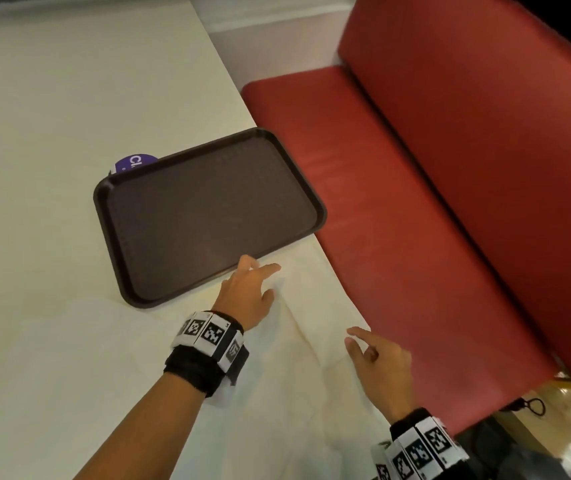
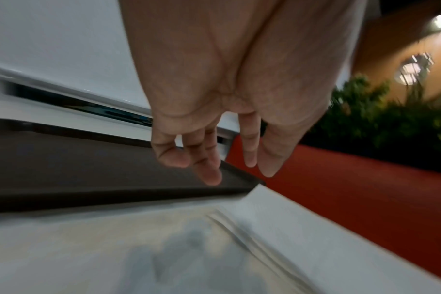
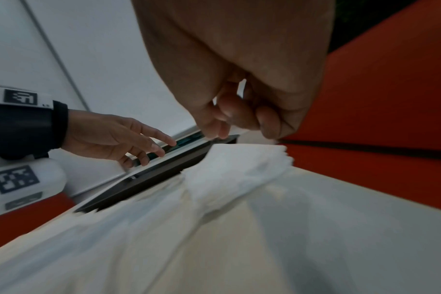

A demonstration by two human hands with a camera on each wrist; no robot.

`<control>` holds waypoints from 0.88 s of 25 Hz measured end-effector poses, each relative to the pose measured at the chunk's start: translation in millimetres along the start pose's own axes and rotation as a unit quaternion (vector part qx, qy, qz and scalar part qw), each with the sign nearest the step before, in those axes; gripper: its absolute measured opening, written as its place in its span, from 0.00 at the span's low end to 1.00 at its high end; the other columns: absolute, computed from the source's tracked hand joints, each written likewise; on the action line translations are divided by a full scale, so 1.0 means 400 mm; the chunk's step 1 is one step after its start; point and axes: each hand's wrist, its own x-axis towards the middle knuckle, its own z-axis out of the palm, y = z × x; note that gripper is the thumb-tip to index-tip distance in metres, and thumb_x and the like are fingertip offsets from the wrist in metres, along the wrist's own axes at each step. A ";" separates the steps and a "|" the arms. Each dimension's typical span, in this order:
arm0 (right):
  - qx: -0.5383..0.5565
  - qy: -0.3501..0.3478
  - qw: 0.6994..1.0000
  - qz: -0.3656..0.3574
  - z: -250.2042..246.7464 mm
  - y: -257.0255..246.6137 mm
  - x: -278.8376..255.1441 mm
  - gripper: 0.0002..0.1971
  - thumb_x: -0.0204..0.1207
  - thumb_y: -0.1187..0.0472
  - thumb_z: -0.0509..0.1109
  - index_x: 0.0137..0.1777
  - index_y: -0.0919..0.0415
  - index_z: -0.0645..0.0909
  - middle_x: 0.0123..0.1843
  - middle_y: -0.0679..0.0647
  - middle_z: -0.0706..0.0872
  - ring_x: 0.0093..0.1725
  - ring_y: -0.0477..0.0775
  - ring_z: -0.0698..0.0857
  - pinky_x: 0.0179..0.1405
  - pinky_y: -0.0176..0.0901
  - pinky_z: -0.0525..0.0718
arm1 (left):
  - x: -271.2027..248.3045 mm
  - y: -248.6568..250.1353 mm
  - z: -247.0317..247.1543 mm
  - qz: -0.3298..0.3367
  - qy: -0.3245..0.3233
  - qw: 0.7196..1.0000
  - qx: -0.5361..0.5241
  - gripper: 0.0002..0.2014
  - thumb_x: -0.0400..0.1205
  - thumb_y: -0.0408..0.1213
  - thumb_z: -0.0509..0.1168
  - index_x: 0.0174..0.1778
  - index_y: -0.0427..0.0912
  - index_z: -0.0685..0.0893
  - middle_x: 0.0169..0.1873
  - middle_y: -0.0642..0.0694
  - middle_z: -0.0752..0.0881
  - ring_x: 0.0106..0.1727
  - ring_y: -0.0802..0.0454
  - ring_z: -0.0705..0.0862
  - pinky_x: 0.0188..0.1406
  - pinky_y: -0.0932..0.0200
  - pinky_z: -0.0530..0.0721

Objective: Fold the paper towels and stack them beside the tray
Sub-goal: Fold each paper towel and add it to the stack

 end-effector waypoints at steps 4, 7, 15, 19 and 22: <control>-0.068 -0.102 0.981 -0.149 0.081 -0.051 -0.053 0.16 0.73 0.51 0.75 0.60 0.53 0.85 0.47 0.45 0.86 0.44 0.37 0.82 0.51 0.34 0.79 | -0.250 -0.138 -0.042 -0.086 -0.014 0.992 -0.086 0.16 0.80 0.42 0.66 0.62 0.60 0.77 0.56 0.49 0.79 0.49 0.54 0.80 0.55 0.66 0.79; -0.214 -0.213 0.934 -0.192 0.174 -0.112 -0.034 0.31 0.80 0.47 0.65 0.80 0.56 0.64 0.79 0.52 0.66 0.76 0.53 0.68 0.74 0.47 0.67 | -0.461 -0.236 -0.040 -0.165 -0.009 0.979 -0.121 0.12 0.78 0.43 0.69 0.51 0.65 0.77 0.45 0.52 0.84 0.33 0.59 0.82 0.37 0.74 0.74; -0.310 -0.277 0.904 -0.095 0.223 -0.167 -0.012 0.30 0.79 0.48 0.67 0.77 0.56 0.64 0.76 0.55 0.72 0.75 0.58 0.70 0.73 0.51 0.68 | -0.696 -0.413 0.086 -0.287 0.036 0.935 -0.207 0.08 0.74 0.38 0.73 0.45 0.56 0.84 0.36 0.47 0.85 0.38 0.52 0.83 0.38 0.71 0.74; -0.205 -0.113 0.965 -0.119 0.197 -0.195 -0.050 0.07 0.76 0.52 0.72 0.48 0.55 0.81 0.47 0.52 0.88 0.45 0.53 0.84 0.42 0.42 0.82 | -0.698 -0.424 0.101 -0.270 0.066 0.938 -0.208 0.08 0.74 0.38 0.72 0.44 0.55 0.82 0.33 0.48 0.82 0.35 0.53 0.80 0.36 0.73 0.73; -0.241 -0.097 0.950 -0.173 0.171 -0.216 -0.059 0.07 0.76 0.53 0.71 0.42 0.55 0.82 0.40 0.50 0.87 0.40 0.52 0.84 0.37 0.40 0.77 | -0.694 -0.428 0.100 -0.262 0.061 0.943 -0.195 0.08 0.75 0.39 0.71 0.43 0.56 0.80 0.32 0.49 0.81 0.35 0.54 0.80 0.36 0.72 0.73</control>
